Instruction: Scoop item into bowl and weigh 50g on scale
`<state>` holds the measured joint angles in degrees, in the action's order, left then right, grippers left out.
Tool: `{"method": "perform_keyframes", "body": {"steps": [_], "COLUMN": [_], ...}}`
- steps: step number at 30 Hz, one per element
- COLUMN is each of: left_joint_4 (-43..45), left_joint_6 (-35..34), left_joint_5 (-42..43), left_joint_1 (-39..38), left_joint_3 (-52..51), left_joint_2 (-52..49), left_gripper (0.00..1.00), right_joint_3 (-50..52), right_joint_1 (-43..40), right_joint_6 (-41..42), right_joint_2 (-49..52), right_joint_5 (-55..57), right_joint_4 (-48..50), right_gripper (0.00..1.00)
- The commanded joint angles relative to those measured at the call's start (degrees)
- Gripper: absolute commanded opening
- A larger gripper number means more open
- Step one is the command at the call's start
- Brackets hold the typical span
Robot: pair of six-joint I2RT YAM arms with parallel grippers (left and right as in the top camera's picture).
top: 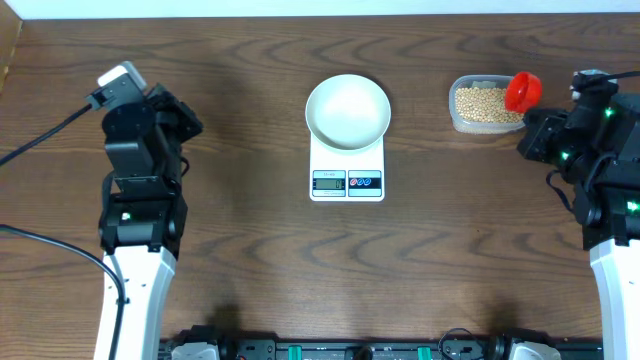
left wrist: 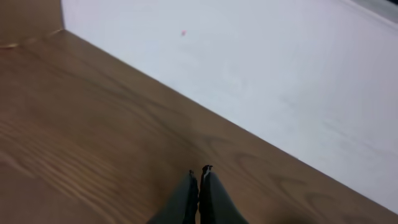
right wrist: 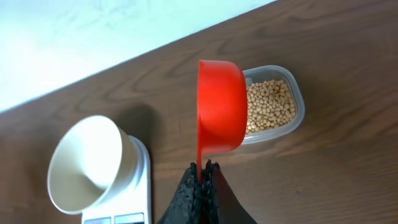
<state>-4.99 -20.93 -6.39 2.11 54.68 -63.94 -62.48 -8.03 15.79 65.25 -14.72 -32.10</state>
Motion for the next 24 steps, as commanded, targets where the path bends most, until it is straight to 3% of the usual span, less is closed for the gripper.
{"method": "perform_keyframes", "body": {"steps": [1,6,10,15,19,24], "left_joint_4": [0.1,-1.0,-0.8,-9.3,-17.1,-21.2], "left_joint_6": [0.8,1.8,16.9,26.8,33.7,43.3], "left_joint_5": [-0.1,3.7,19.7,34.8,41.4,41.9], "left_joint_1": [0.3,0.2,0.2,-0.2,-2.7,-8.1], "left_joint_3": [-0.3,-0.3,-0.3,-0.3,-0.3,-0.3], "left_joint_2": [-2.0,-4.2,-4.6,-4.9,-4.9,-4.9], "left_gripper": [0.08,0.08,0.08,0.08,0.07,0.08], "right_joint_3": [-1.1,-1.3,-1.4,-1.4,-1.4,-1.4], "right_joint_1": [-0.3,-0.3,-0.3,-0.3,-0.3,-0.3], "right_joint_6": [7.6,10.6,10.2,9.7,9.4,9.4], "right_joint_2": [0.3,1.2,1.8,1.9,1.9,1.9], "right_joint_5": [1.1,1.1,2.8,5.6,5.8,5.8], "right_joint_4": [0.2,0.0,0.1,-0.1,-0.5,-0.5], "right_gripper": [0.01,0.02,0.01,0.01,0.01,0.01]}}
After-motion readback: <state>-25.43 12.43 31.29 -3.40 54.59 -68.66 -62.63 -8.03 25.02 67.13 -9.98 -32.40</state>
